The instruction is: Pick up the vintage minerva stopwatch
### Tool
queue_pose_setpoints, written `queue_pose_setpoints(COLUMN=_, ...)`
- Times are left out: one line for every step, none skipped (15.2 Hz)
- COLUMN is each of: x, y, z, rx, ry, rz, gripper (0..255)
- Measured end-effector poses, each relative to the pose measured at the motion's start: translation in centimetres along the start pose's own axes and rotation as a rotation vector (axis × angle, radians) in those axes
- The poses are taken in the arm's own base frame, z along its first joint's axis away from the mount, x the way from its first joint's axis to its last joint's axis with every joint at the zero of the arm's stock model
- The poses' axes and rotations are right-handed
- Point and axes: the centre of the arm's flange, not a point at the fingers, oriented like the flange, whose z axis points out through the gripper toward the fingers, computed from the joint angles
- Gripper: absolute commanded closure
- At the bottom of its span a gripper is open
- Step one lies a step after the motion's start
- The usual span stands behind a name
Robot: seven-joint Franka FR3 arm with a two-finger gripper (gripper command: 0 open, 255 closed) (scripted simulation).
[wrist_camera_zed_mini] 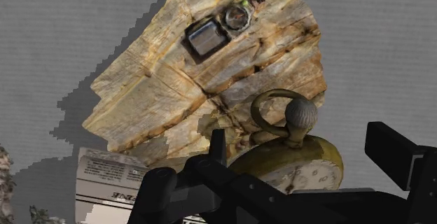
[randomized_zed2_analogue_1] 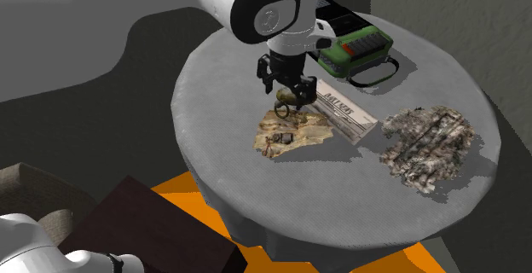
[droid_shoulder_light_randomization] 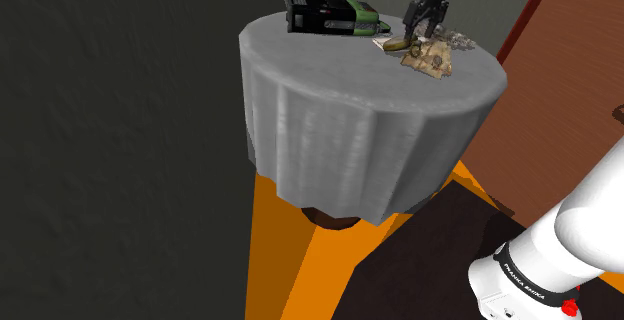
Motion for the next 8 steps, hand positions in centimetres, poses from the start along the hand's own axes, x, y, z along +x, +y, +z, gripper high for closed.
queue_pose_setpoints(x=0.0, y=0.0, z=0.7, rx=0.000, ry=0.000, rz=0.000, gripper=0)
queue_pose_setpoints(x=-0.1, y=0.1, z=1.2, rx=0.000, ry=0.000, rz=0.000, gripper=0)
queue_pose_setpoints(x=-0.1, y=0.0, z=1.8, rx=0.000, ry=0.000, rz=0.000, gripper=0)
queue_pose_setpoints(x=-0.1, y=0.1, z=2.2, rx=0.000, ry=0.000, rz=0.000, gripper=0)
queue_pose_setpoints(x=-0.1, y=0.1, z=2.3, rx=0.000, ry=0.000, rz=0.000, gripper=255)
queue_pose_setpoints(x=0.0, y=0.1, z=2.4, rx=0.000, ry=0.000, rz=0.000, gripper=255)
queue_pose_setpoints(x=0.0, y=0.1, z=2.5, rx=0.000, ry=0.000, rz=0.000, gripper=255)
queue_pose_setpoints(x=0.0, y=0.1, z=2.5, rx=0.000, ry=0.001, rz=0.000, gripper=255)
